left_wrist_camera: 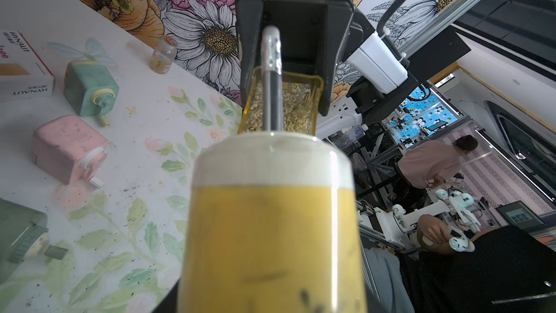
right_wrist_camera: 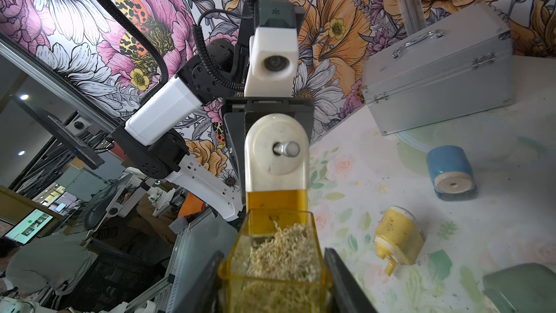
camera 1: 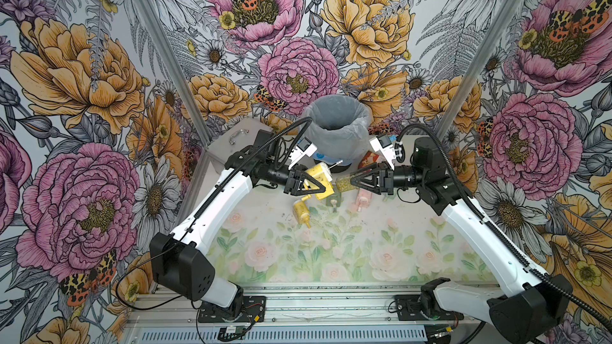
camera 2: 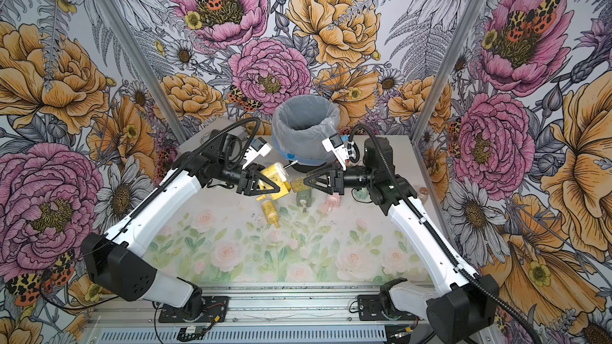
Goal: Take out the pencil sharpener tray and clean the shavings
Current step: Open the container of the pencil sharpener.
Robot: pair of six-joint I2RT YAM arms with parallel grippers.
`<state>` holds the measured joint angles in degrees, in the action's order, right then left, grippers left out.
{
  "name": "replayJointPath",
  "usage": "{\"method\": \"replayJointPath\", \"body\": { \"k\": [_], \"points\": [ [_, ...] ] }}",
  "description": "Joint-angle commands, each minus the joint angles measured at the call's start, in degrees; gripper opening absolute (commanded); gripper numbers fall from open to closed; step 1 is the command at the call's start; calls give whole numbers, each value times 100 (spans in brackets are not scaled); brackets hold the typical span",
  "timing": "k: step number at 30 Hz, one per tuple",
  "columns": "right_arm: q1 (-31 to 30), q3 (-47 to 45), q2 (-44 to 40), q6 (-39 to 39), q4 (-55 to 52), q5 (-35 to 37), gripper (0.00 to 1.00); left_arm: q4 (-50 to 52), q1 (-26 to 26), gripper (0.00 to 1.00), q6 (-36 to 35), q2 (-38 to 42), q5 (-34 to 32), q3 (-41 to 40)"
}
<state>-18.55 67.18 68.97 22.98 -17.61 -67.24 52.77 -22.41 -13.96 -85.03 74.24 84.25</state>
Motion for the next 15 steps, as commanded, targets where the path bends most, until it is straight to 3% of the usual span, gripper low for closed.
{"method": "replayJointPath", "body": {
  "k": [1, 7, 15],
  "points": [
    [27, 138, -130, -179, -132, 123, 30, 32, 74, 2, -152, 272, 158, -15],
    [119, 107, -191, -250, -197, 296, 30, 40, 278, 2, -126, 447, 33, -30],
    [151, 155, -220, -242, -197, 602, 30, 41, 389, 0, -29, 814, -819, -110]
  ]
}}
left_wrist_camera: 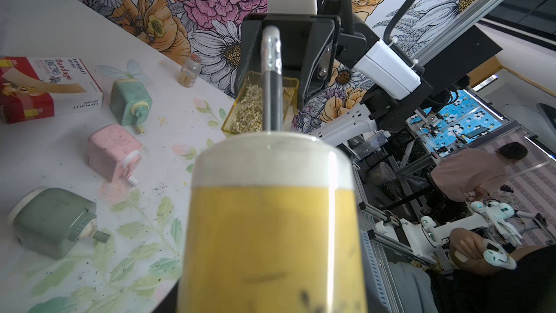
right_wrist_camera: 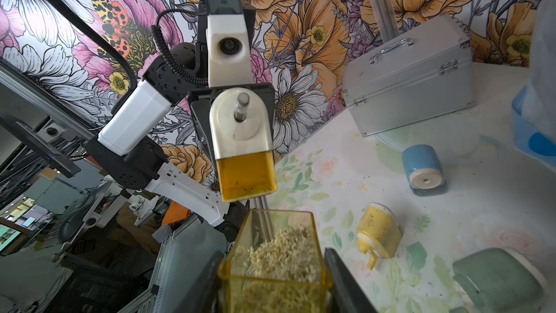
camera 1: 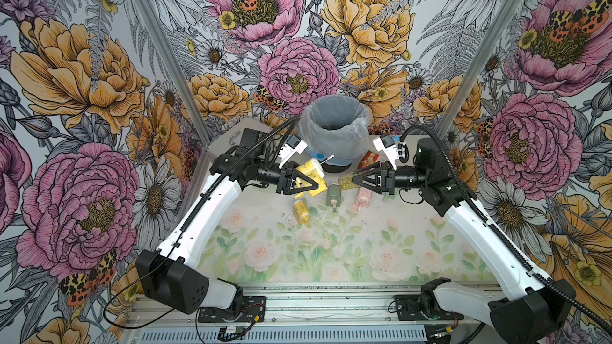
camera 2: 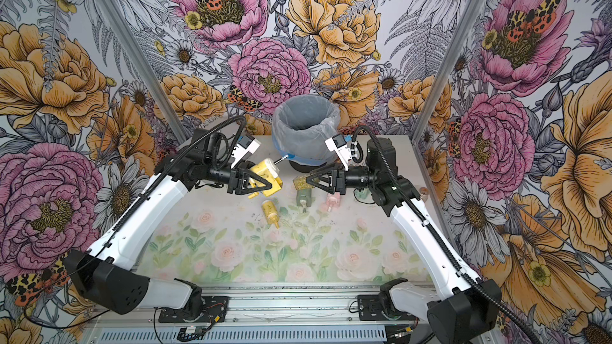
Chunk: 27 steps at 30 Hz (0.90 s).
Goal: Take out the pencil sharpener tray and clean the shavings
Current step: Open the container of the pencil sharpener, then pour the shavings into the trash bin.
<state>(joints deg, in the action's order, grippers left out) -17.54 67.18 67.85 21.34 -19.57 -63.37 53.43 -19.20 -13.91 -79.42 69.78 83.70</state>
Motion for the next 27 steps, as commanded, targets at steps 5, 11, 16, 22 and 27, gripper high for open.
{"method": "replayJointPath", "body": {
  "k": [5, 11, 16, 22, 27],
  "points": [
    [58, 245, -38, -38, 0, 307, 30, -20, 79, 0, 192, 464, -966, -186],
    [55, 449, 65, 36, 15, 489, 30, -98, 102, 0, 362, 659, -1925, -337],
    [55, 609, 171, 139, 7, 709, 30, -164, 154, 0, 476, 791, -2422, -360],
    [39, 925, 364, 272, 12, 910, 30, -477, 162, 0, 616, 989, -3221, -666],
    [9, 1148, 556, 318, 14, 1052, 30, -667, 184, 0, 730, 989, -3913, -835]
  ]
}}
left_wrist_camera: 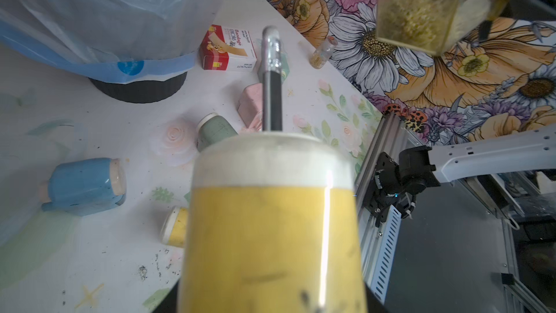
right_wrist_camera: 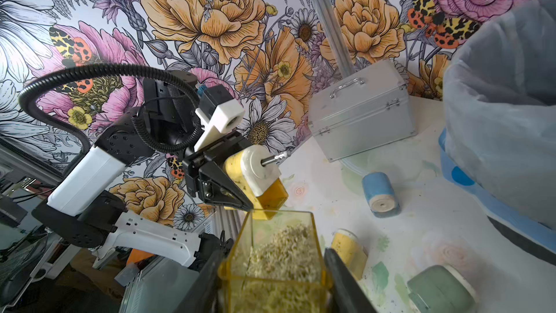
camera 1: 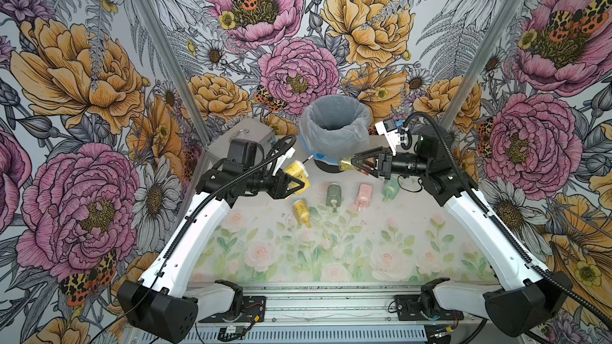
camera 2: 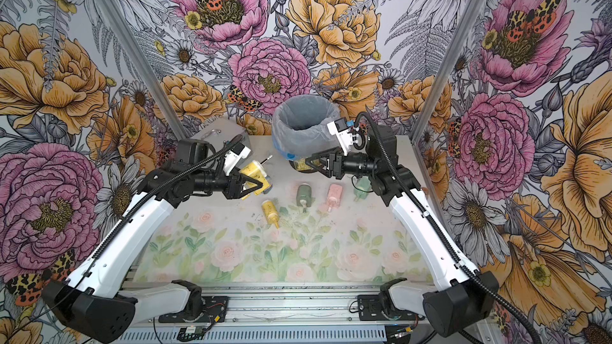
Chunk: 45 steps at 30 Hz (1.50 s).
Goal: Take out the pencil sharpener tray and clean the shavings
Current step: Pour the shavings into the trash bin.
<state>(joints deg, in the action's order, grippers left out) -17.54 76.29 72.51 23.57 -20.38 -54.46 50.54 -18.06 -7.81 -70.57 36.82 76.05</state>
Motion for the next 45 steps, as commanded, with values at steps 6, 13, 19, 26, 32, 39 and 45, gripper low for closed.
{"method": "replayJointPath", "body": {
  "k": [6, 13, 19, 26, 32, 39, 45],
  "points": [
    [8, 597, 466, 249, 91, 277, 30, -789, 252, 0, 359, 113, -959, -410],
    [6, 1072, 894, 432, 96, 416, 30, -961, 620, 0, 739, -14, -1597, -529],
    [8, 1475, 1334, 593, 97, 504, 30, -985, 738, 0, 875, 62, -2306, -665],
    [5, 2002, 1743, 751, 91, 520, 30, -1003, 719, 0, 853, 142, -3019, -732],
    [17, 2392, 2043, 906, 92, 531, 30, -1005, 728, 0, 855, 98, -3099, -732],
    [108, 2878, 2372, 1176, 91, 638, 30, -1037, 769, 0, 861, 87, -3279, -763],
    [200, 3390, 2786, 1570, 90, 756, 30, -1072, 790, 0, 875, 26, -3379, -793]
  ]
}}
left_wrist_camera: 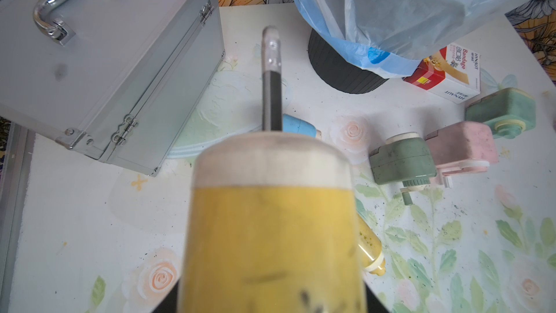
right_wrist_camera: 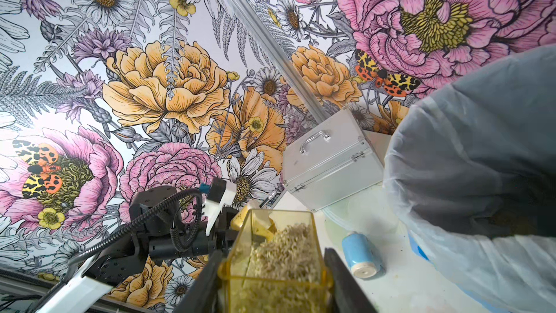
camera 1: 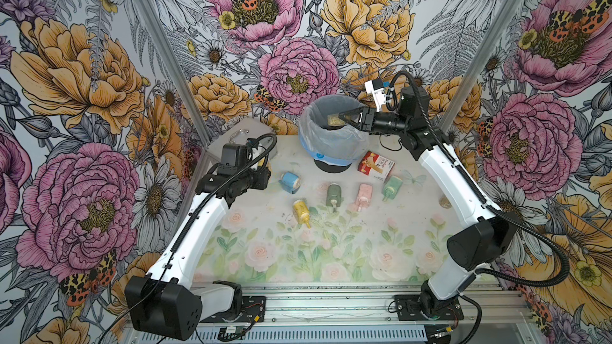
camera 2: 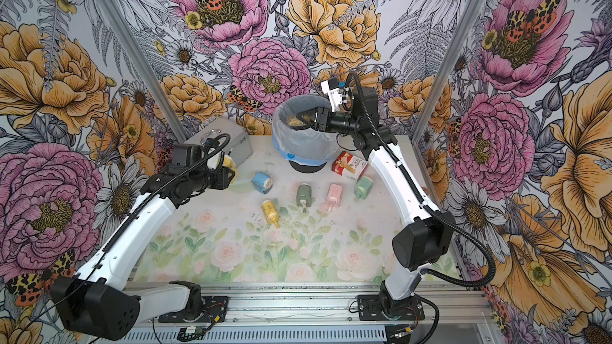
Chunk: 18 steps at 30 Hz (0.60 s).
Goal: Take out the pencil sharpener tray and clean the shavings
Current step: Pour the shavings into the trash bin.
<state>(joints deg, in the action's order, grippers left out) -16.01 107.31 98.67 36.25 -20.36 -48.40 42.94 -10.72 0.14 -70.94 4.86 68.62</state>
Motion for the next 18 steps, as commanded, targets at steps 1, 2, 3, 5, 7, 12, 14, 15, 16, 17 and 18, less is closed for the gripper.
{"method": "replayJointPath", "body": {
  "k": [1, 2, 3, 5, 7, 12, 14, 15, 16, 17, 18],
  "points": [
    [57, 345, 240, 380, 92, 200, 30, -321, 53, 0, 80, 56, -211, -67],
    [66, 416, 306, 451, 89, 241, 30, -330, 54, 0, 82, 41, -239, -65],
    [80, 488, 369, 524, 91, 285, 30, -334, 60, 0, 81, 33, -244, -71],
    [95, 657, 516, 709, 94, 348, 30, -360, 65, 0, 84, 9, -274, -89],
    [107, 839, 667, 924, 83, 381, 30, -382, 72, 0, 81, -22, -286, -99],
    [136, 1019, 836, 1266, 84, 605, 30, -477, 73, 0, 78, -68, -395, -162],
    [137, 996, 855, 1376, 91, 728, 30, -497, 70, 0, 157, -109, -385, -165],
    [129, 949, 855, 1422, 90, 795, 30, -502, 68, 0, 214, -119, -363, -152],
    [111, 903, 855, 1473, 88, 855, 30, -497, 56, 0, 292, -138, -351, -132],
    [108, 860, 840, 1514, 86, 927, 29, -501, 50, 0, 394, -145, -288, -130],
    [110, 845, 831, 1548, 89, 986, 29, -518, 45, 0, 507, -132, -252, -154]
  ]
}}
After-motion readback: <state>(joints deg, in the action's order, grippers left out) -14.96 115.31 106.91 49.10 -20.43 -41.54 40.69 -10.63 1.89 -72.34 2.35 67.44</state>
